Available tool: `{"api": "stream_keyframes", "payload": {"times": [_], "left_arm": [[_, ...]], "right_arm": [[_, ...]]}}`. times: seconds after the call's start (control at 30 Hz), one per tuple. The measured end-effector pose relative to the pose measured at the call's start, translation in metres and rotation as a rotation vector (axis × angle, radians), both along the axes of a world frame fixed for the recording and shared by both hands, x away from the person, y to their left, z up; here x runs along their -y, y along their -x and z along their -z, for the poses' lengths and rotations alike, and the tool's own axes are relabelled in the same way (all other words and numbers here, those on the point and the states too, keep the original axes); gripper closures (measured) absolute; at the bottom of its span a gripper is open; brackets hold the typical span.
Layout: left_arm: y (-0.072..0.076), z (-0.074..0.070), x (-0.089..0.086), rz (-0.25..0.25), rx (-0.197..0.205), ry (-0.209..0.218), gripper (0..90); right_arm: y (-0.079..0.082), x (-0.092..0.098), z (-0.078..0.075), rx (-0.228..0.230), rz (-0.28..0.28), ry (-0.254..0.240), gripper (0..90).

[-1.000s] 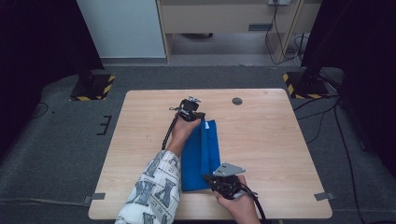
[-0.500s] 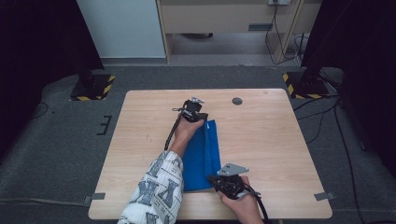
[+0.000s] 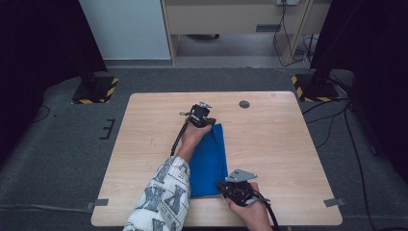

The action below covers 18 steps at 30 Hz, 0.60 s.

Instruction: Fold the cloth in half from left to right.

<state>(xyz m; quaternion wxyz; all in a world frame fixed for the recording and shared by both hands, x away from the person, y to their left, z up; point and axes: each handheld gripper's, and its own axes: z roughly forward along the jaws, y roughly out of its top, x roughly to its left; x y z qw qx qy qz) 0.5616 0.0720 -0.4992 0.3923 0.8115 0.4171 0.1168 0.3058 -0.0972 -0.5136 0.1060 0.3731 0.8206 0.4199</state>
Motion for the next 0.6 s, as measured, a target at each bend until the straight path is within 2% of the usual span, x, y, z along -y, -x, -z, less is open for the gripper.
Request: {"api": "stream_keyframes", "payload": {"times": [0.2,0.4,0.6], "left_arm": [[0.002,-0.001,0.006,0.009,0.004,0.013,88.1],[0.002,0.000,0.009,0.021,0.015,0.009,86.9],[0.001,0.003,0.011,0.017,0.006,0.010,86.1]], "right_arm": [[0.003,0.002,-0.004,0.009,0.001,-0.009,85.7],[0.003,0.005,-0.002,-0.011,0.014,-0.011,85.7],[0.002,0.006,-0.001,-0.022,0.013,-0.019,85.5]]}}
